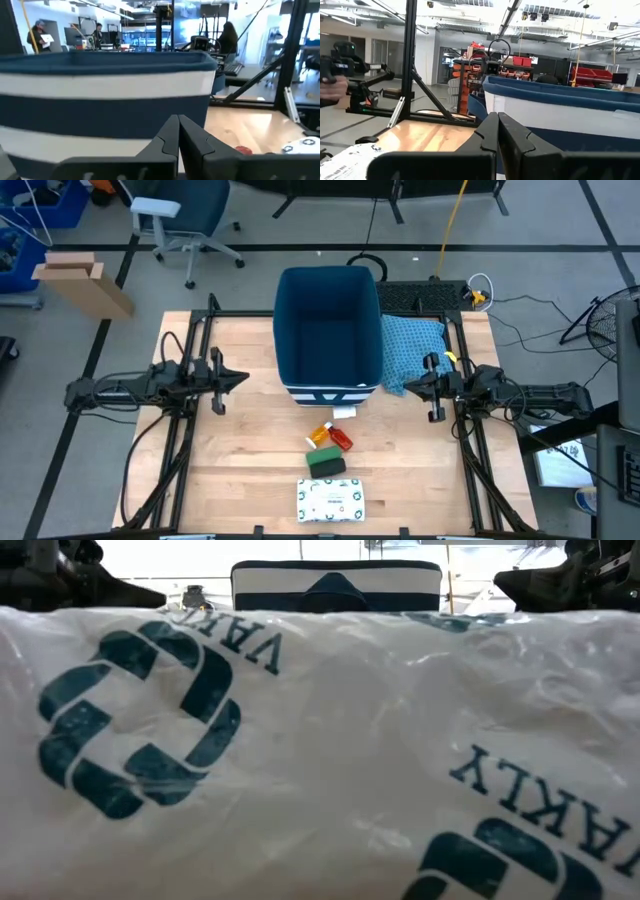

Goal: Pick & place medical supplies in basket/bin
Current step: Put the orange pill bottle into the blue bin

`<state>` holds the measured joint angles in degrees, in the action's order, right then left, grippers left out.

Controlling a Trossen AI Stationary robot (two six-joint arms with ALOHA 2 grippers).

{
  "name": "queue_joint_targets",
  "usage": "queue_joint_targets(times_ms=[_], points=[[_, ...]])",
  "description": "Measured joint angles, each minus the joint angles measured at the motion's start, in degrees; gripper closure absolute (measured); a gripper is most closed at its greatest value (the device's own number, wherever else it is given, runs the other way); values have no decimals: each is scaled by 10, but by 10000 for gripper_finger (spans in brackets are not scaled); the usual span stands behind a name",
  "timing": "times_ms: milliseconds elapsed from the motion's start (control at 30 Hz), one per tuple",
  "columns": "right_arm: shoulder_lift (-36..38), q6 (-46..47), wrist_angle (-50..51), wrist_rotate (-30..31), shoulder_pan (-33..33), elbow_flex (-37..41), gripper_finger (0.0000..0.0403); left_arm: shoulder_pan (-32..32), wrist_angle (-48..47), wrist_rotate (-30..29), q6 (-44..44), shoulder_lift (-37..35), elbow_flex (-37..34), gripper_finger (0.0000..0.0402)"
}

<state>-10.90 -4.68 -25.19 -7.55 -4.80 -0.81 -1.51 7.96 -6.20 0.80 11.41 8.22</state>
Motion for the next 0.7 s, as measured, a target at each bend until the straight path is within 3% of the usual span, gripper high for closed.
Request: queue_joint_targets(times_ms=[100, 200, 300, 367, 567, 700], points=[[0, -2, 1, 0, 0, 0, 403, 19, 17, -11, 15, 69, 41, 398], [0, -12, 1, 0, 0, 0, 403, 59, 7, -61, 47, 158, 106, 398], [0, -25, 1, 0, 0, 0, 403, 125, 1, -141, 101, 249, 188, 398], [0, -27, 1, 0, 0, 0, 403, 171, -36, -225, 111, 304, 257, 399], [0, -27, 2, 0, 0, 0, 403, 285, -221, -426, 26, 489, 457, 399], [0, -27, 2, 0, 0, 0, 403, 316, -327, -469, -78, 615, 562, 399]])
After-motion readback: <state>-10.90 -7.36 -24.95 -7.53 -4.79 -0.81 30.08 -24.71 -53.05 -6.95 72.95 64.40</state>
